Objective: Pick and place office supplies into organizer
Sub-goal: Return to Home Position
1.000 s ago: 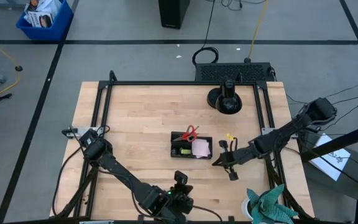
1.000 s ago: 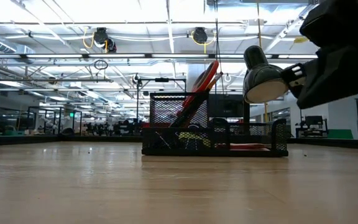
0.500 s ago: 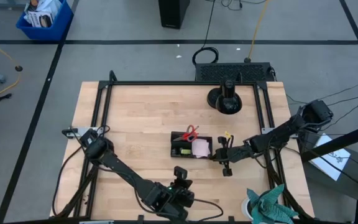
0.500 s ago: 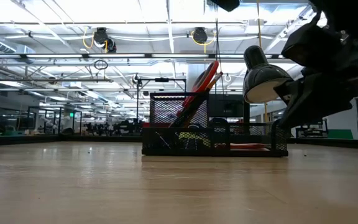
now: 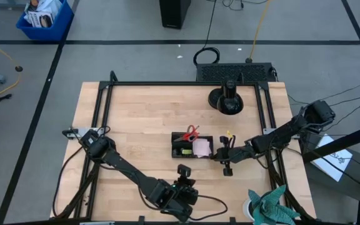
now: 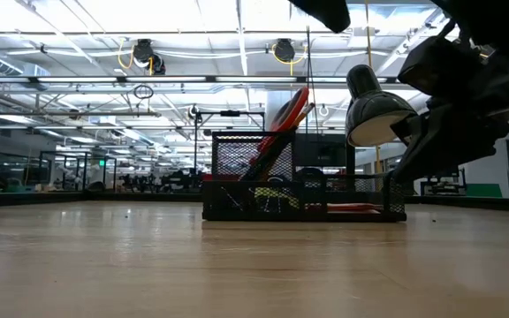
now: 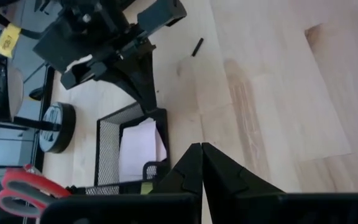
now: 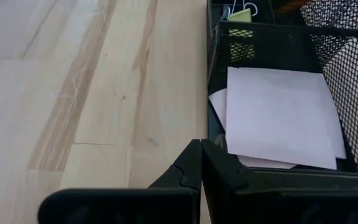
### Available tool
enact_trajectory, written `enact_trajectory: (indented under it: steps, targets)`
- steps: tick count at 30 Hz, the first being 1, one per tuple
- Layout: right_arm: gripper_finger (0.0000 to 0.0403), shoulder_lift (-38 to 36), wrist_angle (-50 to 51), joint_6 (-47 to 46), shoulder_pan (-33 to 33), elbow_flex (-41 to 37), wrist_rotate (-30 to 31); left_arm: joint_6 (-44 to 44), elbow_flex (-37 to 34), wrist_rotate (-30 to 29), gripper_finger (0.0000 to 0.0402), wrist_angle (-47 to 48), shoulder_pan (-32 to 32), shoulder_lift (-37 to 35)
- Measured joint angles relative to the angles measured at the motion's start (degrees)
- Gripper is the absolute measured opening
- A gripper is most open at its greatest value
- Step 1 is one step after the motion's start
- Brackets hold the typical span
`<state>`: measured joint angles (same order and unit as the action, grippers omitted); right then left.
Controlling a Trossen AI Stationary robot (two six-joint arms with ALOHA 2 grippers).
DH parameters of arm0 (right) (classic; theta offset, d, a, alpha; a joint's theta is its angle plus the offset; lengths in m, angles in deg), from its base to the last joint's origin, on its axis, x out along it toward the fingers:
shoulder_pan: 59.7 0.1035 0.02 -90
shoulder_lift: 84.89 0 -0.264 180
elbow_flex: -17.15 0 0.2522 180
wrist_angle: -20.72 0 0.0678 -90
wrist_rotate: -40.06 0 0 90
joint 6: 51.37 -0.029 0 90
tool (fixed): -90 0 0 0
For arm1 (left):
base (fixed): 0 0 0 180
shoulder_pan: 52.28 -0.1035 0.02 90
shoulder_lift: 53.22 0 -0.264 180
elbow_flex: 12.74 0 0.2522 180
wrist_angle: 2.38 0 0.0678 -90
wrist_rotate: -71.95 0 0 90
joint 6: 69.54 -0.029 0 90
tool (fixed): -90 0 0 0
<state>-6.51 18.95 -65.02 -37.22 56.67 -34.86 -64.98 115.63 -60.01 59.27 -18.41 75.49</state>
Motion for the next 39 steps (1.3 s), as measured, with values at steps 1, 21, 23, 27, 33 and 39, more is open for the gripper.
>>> enact_trajectory:
  steps: [1,21,23,27,33,39]
  targets:
    - [0.0,-0.2,0.0,-0.3,0.0,0.0,0.0,-0.5,0.0,0.0,0.001,-0.4,0.0,0.0]
    - [0.0,-15.5,2.0,-0.2,2.1,0.0,2.5,-8.9,0.0,0.2,0.0003,-1.7,-2.5,-1.2]
    - [0.0,-20.2,4.8,-0.4,2.3,0.0,5.0,-9.0,0.0,1.0,0.0004,-3.4,-3.5,-3.1]
    - [0.0,-29.5,11.4,2.1,0.9,0.0,5.7,-10.3,0.2,1.4,0.0003,-5.1,-5.7,-7.9]
    - [0.0,-38.6,12.6,9.8,-1.3,0.0,-1.8,-14.7,0.2,5.7,0.0003,-1.0,-11.4,-12.2]
    - [0.0,-40.0,12.2,14.6,-6.6,0.0,-5.7,-22.2,-2.2,20.1,0.0002,-2.0,-18.0,-13.6]
